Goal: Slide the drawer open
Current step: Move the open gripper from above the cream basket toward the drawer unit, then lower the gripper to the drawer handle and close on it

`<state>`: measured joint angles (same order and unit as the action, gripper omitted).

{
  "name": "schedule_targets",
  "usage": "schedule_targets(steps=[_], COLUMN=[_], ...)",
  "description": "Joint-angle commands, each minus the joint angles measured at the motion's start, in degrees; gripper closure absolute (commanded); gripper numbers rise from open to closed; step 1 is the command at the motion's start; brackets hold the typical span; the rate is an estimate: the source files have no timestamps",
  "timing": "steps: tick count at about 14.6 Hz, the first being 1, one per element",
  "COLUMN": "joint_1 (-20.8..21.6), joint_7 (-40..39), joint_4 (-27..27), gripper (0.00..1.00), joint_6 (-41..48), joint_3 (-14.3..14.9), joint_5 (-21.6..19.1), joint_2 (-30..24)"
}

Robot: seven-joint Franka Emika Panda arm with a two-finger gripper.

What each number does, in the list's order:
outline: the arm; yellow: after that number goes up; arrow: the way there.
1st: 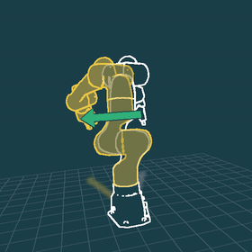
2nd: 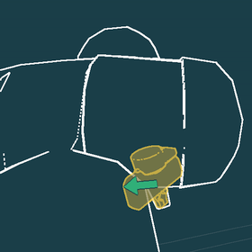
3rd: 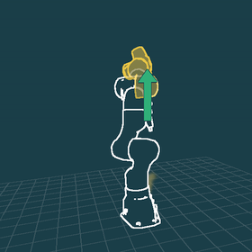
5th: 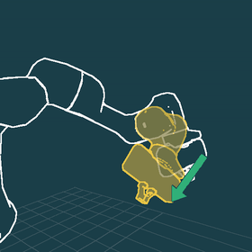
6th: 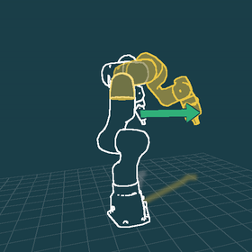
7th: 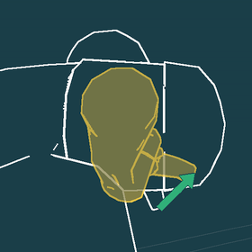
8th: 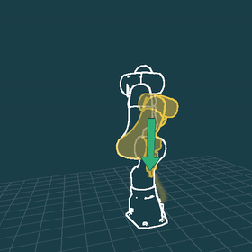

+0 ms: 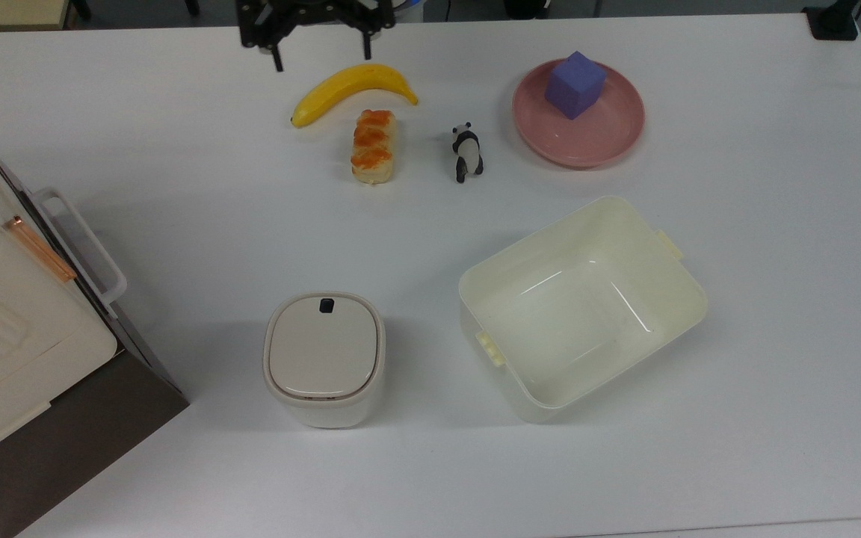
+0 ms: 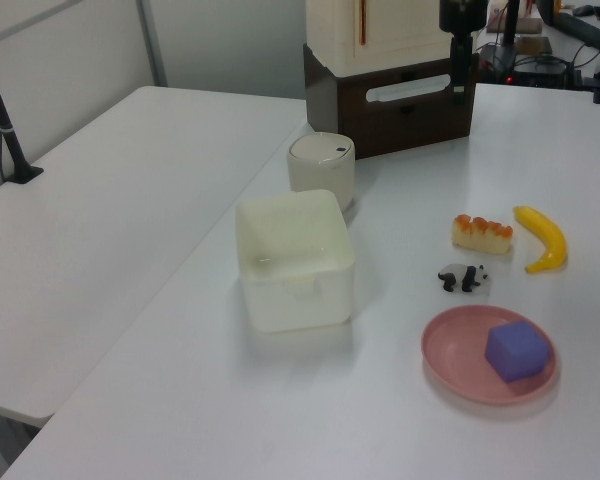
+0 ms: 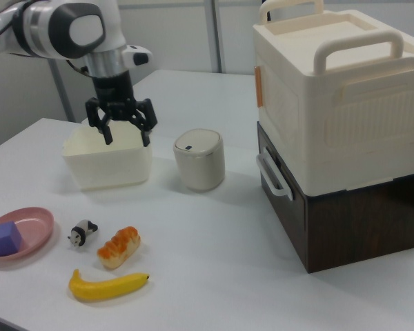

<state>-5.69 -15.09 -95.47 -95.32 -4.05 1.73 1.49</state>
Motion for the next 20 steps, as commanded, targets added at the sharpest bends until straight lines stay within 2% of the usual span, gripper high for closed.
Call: schedule_targets(steps=[1,9,16,20], joint_1=[-2.65,-8.62,-11.44,-12.85], joint_7=[-14.16,-27.88,-27.81,-27.63], joint_4=[0.46,-0.06,0.11,0.20], gripper=[0.00,0.00,0.02,0.03], joint_6=[-3.90,-19.36,-30.09,-33.61], joint_3=[0.53,0.45,0.45,0.62], joint_5=[-0.85,4.59,10.39,15.04], joint_2=[1.84,9.40,14.32,15.65])
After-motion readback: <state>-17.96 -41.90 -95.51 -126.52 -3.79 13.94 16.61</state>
